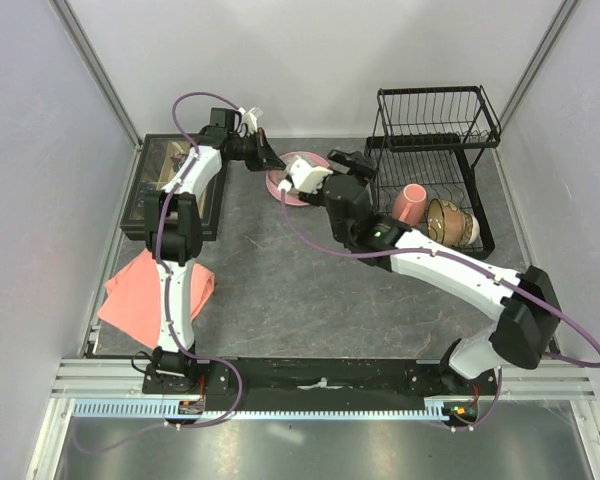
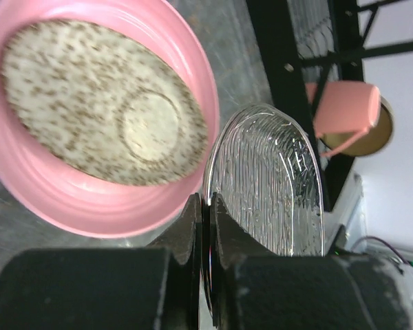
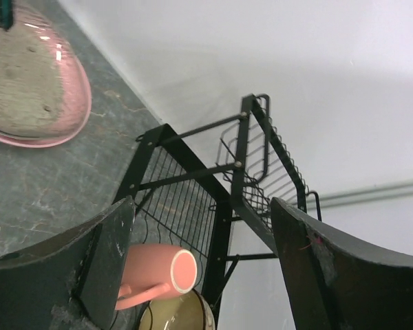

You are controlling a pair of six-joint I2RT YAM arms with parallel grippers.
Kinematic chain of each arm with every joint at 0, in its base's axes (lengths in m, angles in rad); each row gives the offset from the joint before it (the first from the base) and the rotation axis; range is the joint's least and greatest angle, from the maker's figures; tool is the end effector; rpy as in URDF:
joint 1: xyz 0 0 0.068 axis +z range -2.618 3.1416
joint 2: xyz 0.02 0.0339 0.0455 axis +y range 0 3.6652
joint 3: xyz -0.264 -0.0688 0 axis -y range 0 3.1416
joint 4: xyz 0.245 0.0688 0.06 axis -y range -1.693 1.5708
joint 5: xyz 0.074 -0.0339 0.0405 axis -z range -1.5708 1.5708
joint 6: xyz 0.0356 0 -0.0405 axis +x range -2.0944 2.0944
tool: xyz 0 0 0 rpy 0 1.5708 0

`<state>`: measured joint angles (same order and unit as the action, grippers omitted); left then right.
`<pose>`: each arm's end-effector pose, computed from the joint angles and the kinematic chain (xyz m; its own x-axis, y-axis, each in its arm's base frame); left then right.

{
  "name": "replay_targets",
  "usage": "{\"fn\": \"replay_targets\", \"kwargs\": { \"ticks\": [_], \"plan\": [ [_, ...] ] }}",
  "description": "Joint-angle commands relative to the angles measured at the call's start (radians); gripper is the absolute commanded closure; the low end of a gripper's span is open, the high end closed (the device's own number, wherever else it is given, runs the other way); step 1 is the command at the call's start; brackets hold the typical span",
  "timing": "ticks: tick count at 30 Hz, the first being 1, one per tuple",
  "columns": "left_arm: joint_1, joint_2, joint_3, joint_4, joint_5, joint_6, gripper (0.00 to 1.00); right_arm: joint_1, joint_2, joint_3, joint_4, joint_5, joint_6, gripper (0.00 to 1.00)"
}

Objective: Unload the mixed dishes from the dish rack
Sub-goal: Place the plate at the center of the board.

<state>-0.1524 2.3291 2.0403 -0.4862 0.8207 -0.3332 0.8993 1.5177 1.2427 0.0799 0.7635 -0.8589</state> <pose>0.5137 -0.1052 0.2241 -0.8564 -0.0940 -0.5077 0.3598 0.5965 -0.7174 0.2407 0.2633 0.3490 0.0299 -0.8415 -0.5394 -0.1851 0.5256 -0.8303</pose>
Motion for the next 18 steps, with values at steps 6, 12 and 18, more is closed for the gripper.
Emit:
{"fn": "replay_targets", "kwargs": {
  "ticks": [6,12,18],
  "plan": [
    [0.004,0.145,0.178,0.11,-0.133,-0.096,0.99,-0.076,-0.103,0.008,-0.051,-0.02,0.112,0.12],
    [0.002,0.228,0.253,0.12,-0.186,-0.119,0.98,-0.1,-0.114,-0.015,-0.057,-0.029,0.121,0.12],
    [0.002,0.263,0.288,0.12,-0.19,-0.124,0.98,-0.119,-0.111,-0.02,-0.068,-0.041,0.132,0.11]
  ]
}}
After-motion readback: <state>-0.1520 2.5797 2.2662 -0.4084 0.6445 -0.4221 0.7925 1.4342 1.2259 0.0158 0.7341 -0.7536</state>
